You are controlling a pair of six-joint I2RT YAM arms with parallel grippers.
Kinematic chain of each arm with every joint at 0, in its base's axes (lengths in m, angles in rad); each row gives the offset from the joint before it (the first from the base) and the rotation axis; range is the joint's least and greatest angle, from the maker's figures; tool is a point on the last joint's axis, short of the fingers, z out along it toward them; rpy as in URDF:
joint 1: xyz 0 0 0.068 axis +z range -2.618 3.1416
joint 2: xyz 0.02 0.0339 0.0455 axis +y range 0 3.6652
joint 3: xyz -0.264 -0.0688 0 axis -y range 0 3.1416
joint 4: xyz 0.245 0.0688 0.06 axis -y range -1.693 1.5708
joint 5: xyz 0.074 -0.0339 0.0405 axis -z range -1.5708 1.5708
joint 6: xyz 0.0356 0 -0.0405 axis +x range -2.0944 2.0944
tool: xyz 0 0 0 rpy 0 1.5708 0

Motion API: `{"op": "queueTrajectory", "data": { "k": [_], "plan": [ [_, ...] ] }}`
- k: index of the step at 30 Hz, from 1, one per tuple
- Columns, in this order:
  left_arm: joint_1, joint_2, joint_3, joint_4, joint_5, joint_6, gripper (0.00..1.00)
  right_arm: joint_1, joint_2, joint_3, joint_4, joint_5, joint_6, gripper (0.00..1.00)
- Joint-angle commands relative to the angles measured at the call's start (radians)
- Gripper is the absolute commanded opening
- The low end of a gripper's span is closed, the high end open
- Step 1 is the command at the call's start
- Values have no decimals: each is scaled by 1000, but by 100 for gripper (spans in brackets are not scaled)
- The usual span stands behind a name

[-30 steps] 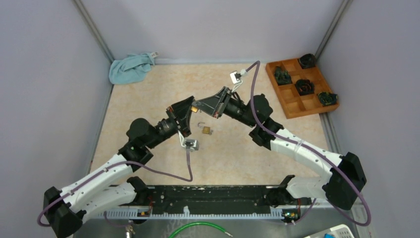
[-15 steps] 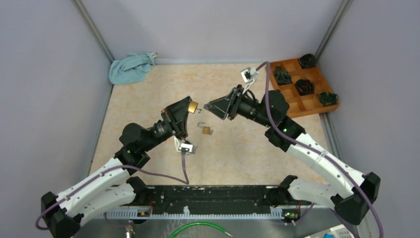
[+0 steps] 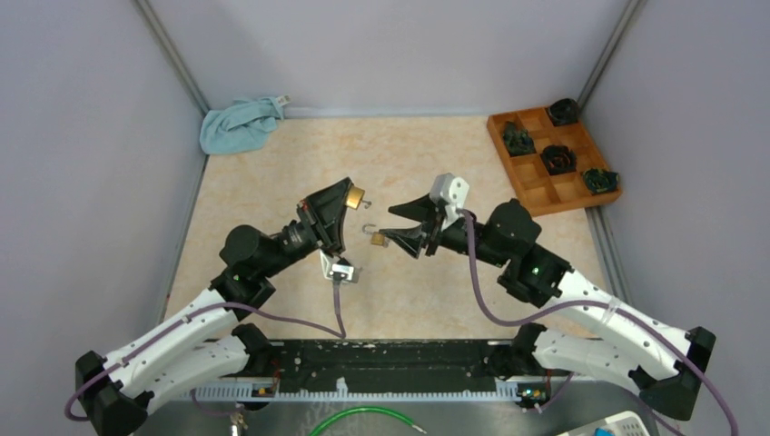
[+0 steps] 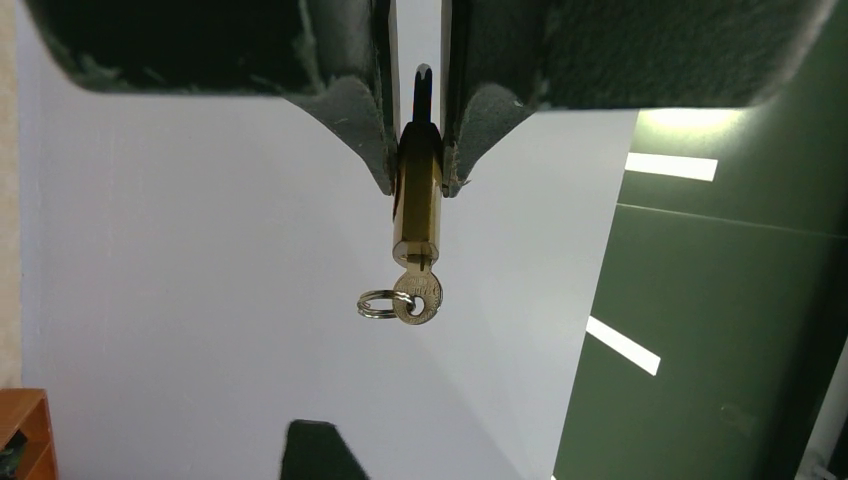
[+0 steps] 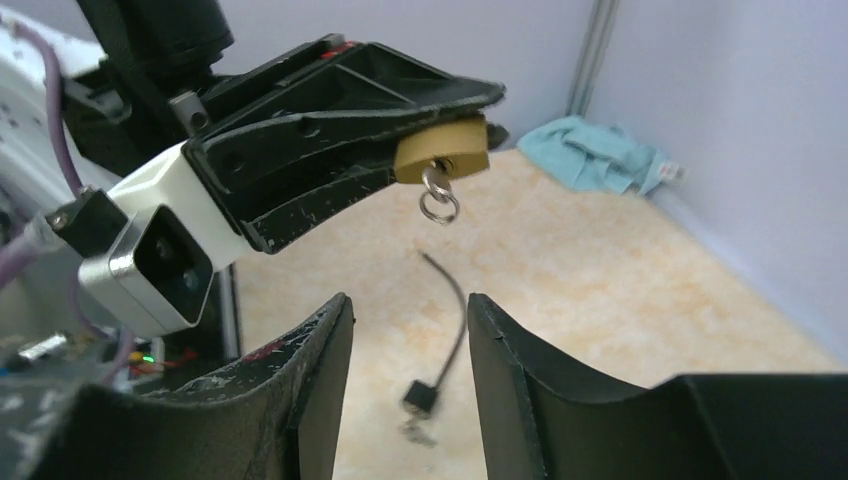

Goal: Unlock with the key
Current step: Unlock the lock.

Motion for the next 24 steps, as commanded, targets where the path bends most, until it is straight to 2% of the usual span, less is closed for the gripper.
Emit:
{"op": "queueTrajectory", "data": {
  "k": [1,9,17,24],
  "plan": [
    [-6,-17,27,1,21,4,0,83,-45,-8,140,116,-380,46],
    [-6,-19,28,-9,35,11,0,156,4,43,184,209,-564,39],
    [-6,-22,29,-20,37,13,0,159,51,82,138,165,-592,31],
    [-6,-18,36,-38,42,16,0,187,78,93,132,175,-638,31]
  ]
}}
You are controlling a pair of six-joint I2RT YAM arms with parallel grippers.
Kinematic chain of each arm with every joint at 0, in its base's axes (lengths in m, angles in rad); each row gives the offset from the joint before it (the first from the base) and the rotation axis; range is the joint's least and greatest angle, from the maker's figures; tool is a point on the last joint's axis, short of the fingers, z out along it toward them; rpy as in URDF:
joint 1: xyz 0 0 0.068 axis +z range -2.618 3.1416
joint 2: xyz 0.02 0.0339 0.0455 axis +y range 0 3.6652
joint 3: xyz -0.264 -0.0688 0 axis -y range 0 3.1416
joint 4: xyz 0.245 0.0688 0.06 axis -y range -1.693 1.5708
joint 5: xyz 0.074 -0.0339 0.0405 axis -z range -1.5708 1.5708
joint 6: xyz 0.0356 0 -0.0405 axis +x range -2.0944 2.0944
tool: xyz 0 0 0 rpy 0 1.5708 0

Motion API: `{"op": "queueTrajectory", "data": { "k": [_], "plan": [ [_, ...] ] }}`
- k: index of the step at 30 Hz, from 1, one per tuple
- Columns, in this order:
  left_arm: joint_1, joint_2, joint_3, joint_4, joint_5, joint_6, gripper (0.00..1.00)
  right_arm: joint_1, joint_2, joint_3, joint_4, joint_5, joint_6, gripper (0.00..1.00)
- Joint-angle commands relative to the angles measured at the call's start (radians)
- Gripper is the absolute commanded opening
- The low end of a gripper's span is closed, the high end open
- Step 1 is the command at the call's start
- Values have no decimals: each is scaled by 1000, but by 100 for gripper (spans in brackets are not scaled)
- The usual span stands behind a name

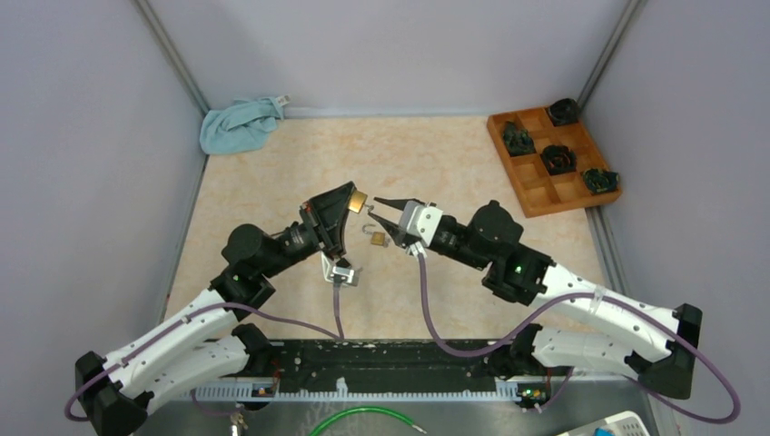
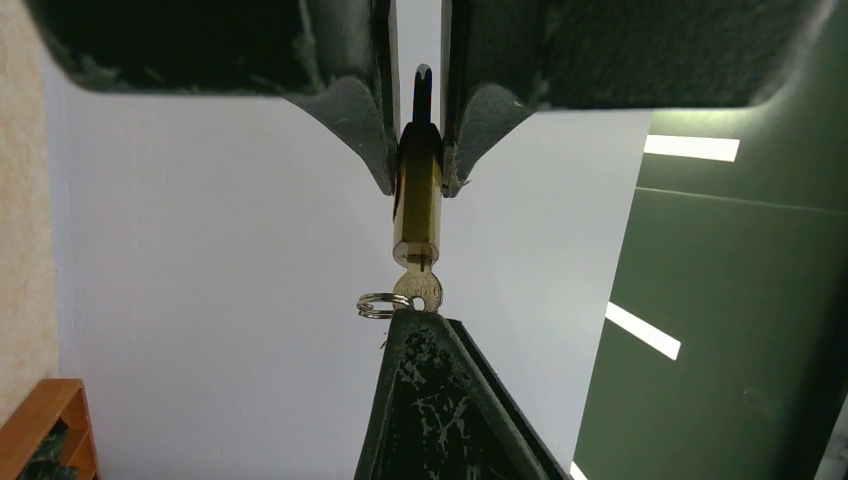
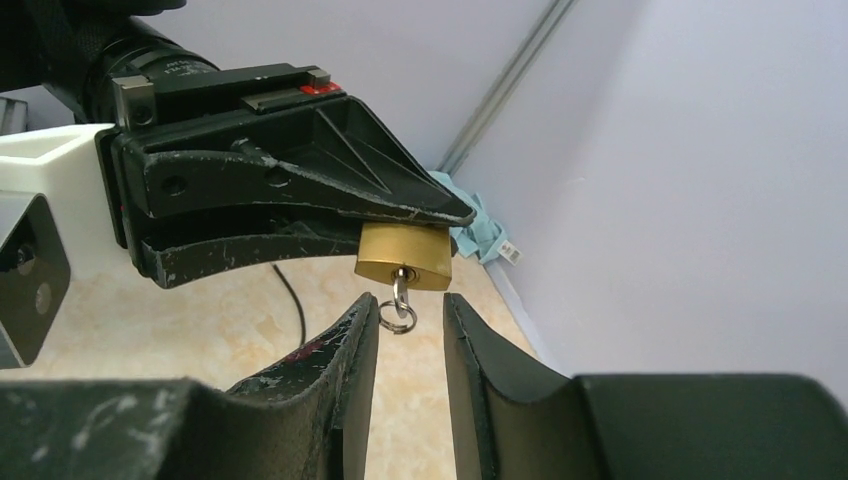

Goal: Unlock with the key
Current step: Unlock the lock.

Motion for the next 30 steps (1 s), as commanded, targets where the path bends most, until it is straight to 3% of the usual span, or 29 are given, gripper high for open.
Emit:
{"op": "queueTrajectory", "data": {
  "k": [1,17,27,30],
  "plan": [
    [-6,-15,38,7,15,14,0,25,15,66,27,4,-48,30],
    [-6,-33,39,0,15,6,0,46,52,74,-4,88,-117,15],
    [-6,-45,27,-3,26,26,0,46,58,70,50,72,-33,0],
    [-6,-48,20,0,34,45,0,47,74,71,64,70,23,0]
  ]
}}
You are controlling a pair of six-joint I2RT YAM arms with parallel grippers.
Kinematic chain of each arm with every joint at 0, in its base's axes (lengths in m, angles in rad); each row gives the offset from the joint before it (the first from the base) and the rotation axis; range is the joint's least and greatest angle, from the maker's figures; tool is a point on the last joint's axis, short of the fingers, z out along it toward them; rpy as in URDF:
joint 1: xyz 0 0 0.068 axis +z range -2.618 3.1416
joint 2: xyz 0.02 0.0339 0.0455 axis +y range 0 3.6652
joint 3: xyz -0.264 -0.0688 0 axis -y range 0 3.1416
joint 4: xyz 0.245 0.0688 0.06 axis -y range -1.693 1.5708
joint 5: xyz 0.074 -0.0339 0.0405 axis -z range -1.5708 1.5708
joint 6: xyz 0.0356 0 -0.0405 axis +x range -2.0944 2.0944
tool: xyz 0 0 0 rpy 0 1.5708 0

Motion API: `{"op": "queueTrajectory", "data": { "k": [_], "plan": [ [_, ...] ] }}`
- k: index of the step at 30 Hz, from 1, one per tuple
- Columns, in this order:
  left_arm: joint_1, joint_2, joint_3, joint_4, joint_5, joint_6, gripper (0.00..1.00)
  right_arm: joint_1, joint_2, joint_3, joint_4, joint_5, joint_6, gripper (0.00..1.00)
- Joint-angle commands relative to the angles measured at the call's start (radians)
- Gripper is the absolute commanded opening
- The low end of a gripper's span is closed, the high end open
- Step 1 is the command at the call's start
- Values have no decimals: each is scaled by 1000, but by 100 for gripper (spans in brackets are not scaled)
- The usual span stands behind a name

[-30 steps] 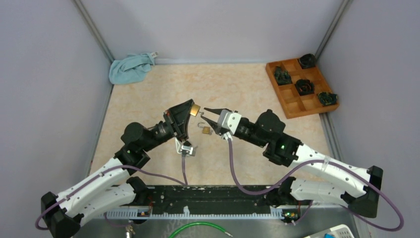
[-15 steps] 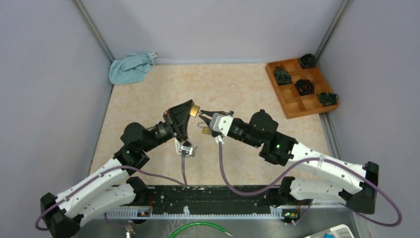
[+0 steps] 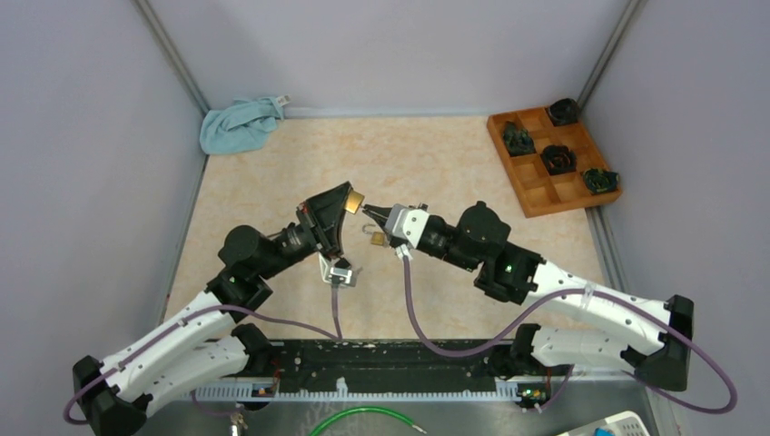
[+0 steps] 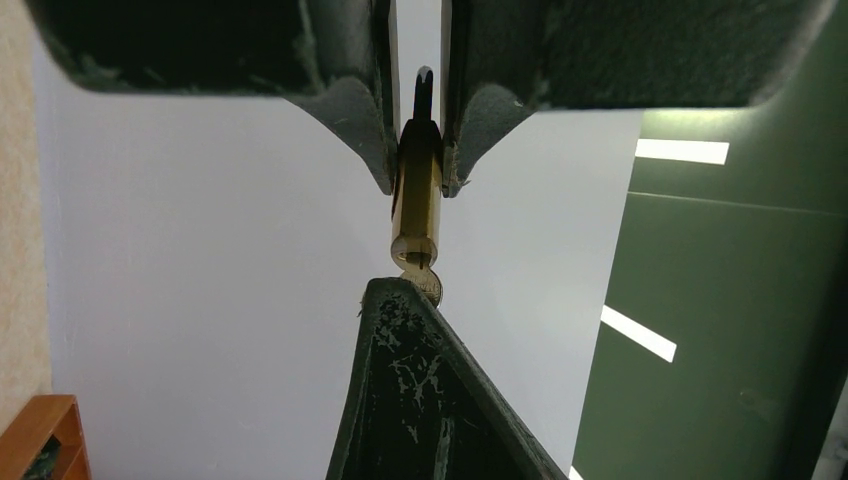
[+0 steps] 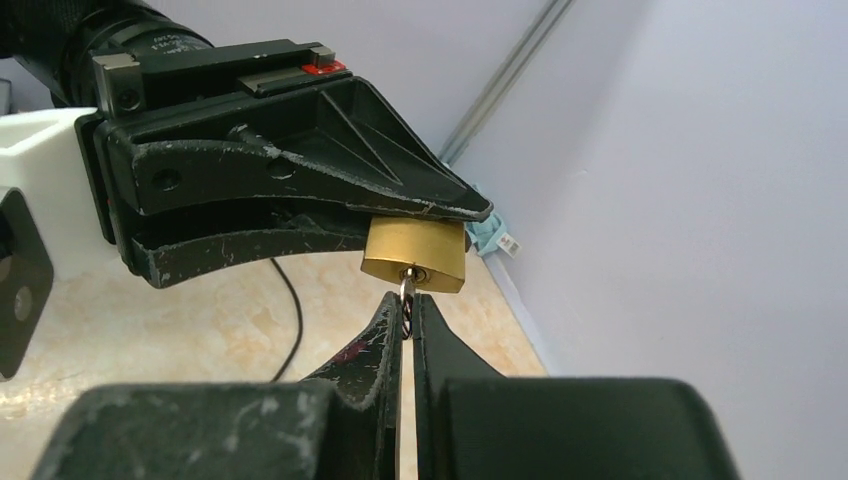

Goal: Unlock with the key
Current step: Unlock the lock.

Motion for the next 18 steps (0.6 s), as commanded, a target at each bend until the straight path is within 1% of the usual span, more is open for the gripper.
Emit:
{"op": "queueTrajectory", "data": {
  "k": [1,9,12,15,17,18],
  "plan": [
    [-7,-23,15,41,35,39,0,7,28,54,77,21,103,0],
    [-7,-28,6,26,59,68,0,13,38,17,178,188,274,0],
    [-7,-34,-7,24,69,86,0,13,39,18,196,196,332,0],
    [-7,-39,-26,45,86,133,1,13,59,51,151,201,411,0],
    [-7,-36,-49,96,91,161,3,13,65,60,141,215,479,0],
    [-7,-34,-59,124,89,174,7,13,66,57,147,215,509,0]
  ]
}}
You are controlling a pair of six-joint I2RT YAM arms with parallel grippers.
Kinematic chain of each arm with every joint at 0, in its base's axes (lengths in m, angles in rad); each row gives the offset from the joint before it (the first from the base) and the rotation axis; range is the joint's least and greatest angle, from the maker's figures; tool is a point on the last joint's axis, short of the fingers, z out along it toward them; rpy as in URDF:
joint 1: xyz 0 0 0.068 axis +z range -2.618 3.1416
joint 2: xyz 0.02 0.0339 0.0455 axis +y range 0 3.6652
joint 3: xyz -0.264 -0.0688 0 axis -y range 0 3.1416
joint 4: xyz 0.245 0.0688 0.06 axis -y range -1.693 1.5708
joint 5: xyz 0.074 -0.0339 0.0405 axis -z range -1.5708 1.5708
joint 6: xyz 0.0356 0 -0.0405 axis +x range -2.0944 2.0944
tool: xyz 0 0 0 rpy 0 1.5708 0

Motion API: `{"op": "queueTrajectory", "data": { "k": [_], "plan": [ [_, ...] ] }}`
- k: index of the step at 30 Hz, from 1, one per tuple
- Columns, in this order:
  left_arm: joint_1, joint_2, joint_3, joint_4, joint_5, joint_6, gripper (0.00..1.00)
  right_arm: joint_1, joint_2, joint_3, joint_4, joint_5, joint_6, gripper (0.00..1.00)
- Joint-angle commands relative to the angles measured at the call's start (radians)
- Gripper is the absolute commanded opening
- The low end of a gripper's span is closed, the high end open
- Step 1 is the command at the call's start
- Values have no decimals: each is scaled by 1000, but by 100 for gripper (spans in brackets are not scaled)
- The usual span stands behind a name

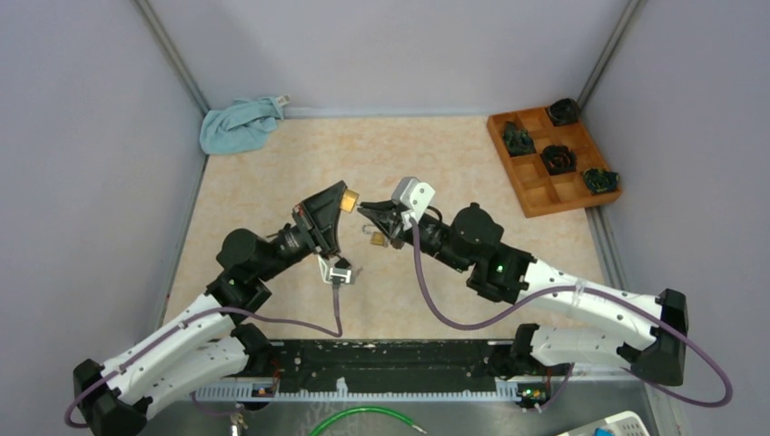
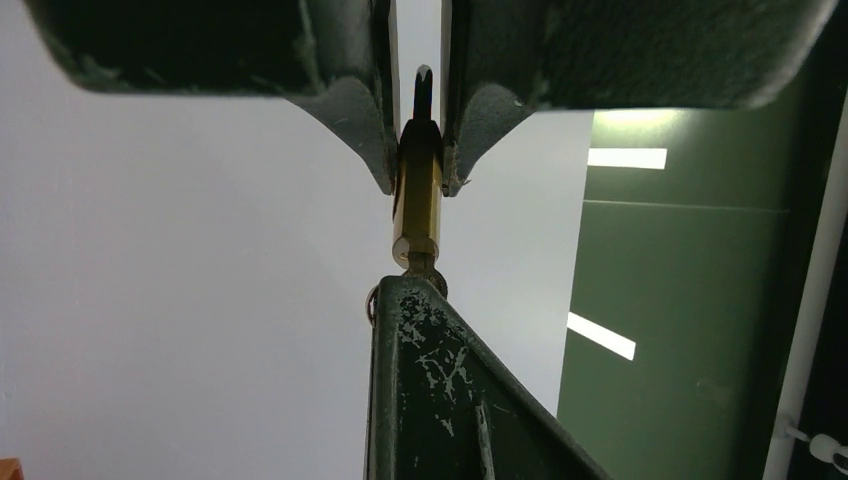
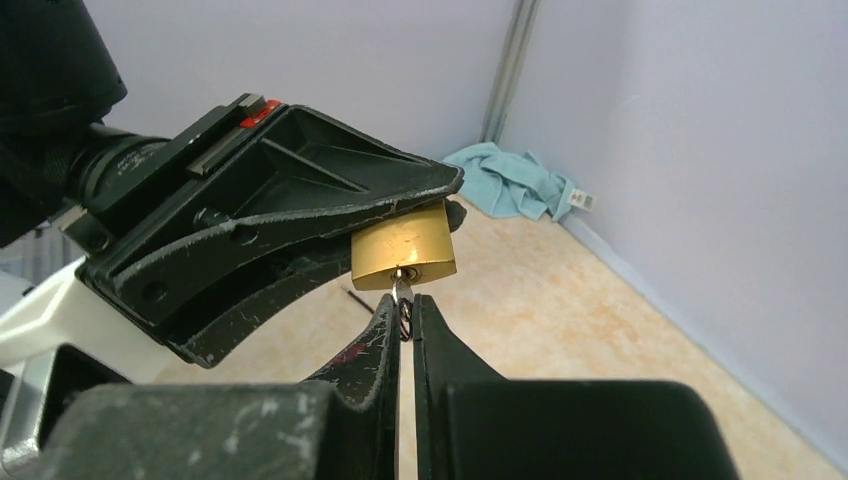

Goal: Unlock with the key
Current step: Unlock the lock.

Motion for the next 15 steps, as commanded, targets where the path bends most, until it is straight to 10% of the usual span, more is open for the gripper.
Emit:
{"op": "queueTrajectory", "data": {
  "k": [1,15],
  "plan": [
    [-18,-9,-44,127,104,83,11,-5,26,54,70,83,189,0],
    [-19,-52,-35,-12,140,63,32,-5,7,7,110,66,310,0]
  ]
}}
